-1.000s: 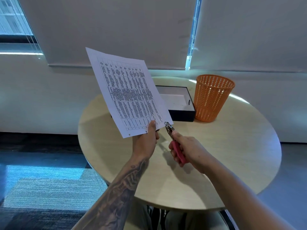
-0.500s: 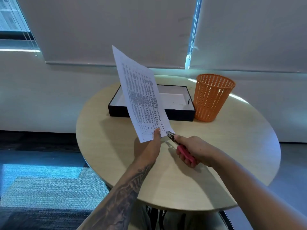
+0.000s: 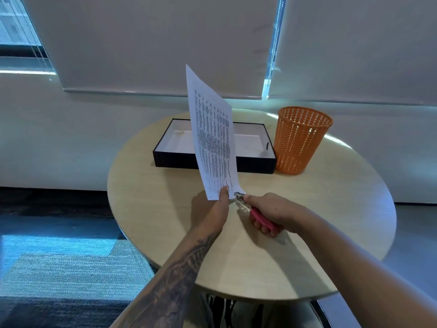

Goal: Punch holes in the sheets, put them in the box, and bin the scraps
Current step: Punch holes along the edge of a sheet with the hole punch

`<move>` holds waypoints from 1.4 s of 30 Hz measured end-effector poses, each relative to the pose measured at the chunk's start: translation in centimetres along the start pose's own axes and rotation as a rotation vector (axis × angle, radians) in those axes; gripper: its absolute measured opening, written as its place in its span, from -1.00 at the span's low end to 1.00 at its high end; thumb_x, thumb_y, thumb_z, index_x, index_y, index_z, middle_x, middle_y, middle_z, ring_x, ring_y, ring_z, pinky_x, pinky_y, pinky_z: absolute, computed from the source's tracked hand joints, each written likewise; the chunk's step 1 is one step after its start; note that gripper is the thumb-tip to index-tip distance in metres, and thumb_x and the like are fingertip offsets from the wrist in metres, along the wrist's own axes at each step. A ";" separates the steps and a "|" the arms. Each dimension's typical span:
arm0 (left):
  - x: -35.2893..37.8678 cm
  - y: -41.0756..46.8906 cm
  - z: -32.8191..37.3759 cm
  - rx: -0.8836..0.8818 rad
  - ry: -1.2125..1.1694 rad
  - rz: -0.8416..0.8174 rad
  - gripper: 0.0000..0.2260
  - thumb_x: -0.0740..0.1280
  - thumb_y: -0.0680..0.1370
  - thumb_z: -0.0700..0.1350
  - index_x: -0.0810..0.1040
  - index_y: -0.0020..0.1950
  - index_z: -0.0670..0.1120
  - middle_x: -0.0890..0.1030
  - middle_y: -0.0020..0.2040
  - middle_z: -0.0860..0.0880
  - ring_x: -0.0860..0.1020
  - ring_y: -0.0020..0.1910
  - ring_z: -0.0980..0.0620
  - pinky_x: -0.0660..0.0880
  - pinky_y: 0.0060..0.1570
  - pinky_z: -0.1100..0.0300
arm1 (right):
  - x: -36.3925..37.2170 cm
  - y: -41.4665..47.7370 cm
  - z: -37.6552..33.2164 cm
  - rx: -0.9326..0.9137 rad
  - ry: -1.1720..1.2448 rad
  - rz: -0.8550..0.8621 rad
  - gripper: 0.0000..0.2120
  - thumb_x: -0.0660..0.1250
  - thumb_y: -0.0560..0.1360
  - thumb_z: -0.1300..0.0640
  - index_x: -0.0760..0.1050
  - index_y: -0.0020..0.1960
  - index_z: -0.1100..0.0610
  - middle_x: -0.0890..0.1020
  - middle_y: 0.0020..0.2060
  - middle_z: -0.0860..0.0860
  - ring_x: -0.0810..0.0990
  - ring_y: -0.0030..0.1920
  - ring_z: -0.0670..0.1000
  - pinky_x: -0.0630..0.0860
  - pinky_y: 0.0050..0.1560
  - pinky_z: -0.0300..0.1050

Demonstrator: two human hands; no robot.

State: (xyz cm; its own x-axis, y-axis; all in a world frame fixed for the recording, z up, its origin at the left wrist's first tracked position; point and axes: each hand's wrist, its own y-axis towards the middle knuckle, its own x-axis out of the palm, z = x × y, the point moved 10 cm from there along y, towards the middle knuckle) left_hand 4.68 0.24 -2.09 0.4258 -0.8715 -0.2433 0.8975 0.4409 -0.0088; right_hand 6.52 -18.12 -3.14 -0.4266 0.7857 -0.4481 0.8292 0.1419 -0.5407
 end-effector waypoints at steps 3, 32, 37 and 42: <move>0.0 -0.2 0.6 0.025 0.030 0.001 -0.77 0.35 0.56 0.09 0.66 0.03 -0.03 0.71 -0.04 -0.03 0.66 -0.01 -0.09 0.59 0.08 -0.07 | -0.1 0.1 -0.1 -0.014 -0.040 0.036 -0.48 0.15 0.64 -0.21 0.51 -0.19 0.21 0.50 -0.45 0.09 0.41 -0.56 0.02 0.30 -0.49 -0.24; 1.1 -2.4 2.0 0.062 -0.049 -0.341 -0.59 0.27 0.60 0.19 0.45 0.41 0.08 0.55 0.23 0.21 0.53 0.10 0.25 0.45 -0.02 0.56 | -10.0 -2.5 -0.2 -0.362 -0.194 0.578 -0.46 0.28 0.55 -0.29 0.49 0.35 0.05 0.56 0.27 0.01 0.53 0.25 0.06 0.50 0.18 0.03; 2.0 -3.5 2.7 0.032 0.174 -0.489 -0.39 0.18 0.56 0.35 0.50 0.39 -0.07 0.57 0.33 0.05 0.53 0.05 0.12 0.38 0.07 0.38 | -9.2 -1.5 -5.5 -0.471 0.515 0.276 -0.57 0.32 0.59 -0.10 0.51 0.35 0.13 0.67 0.20 0.06 0.63 0.23 0.13 0.53 0.29 0.17; 1.7 -3.2 3.1 0.096 0.273 -0.530 -0.40 0.16 0.40 0.53 0.61 -0.16 0.02 0.69 -0.13 0.02 0.63 -0.09 0.02 0.51 0.11 0.08 | -9.2 -1.9 -8.0 -0.513 0.834 0.191 -0.75 0.30 0.61 0.29 0.57 0.27 0.19 0.70 0.15 0.15 0.68 0.17 0.18 0.59 0.23 0.22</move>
State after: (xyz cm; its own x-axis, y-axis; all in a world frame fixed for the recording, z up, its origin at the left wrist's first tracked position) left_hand 2.90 -3.29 0.58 -0.1156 -0.8753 -0.4696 0.9911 -0.0705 -0.1126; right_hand 11.80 -20.83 7.67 -0.0427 0.9661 0.2545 0.9971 0.0573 -0.0504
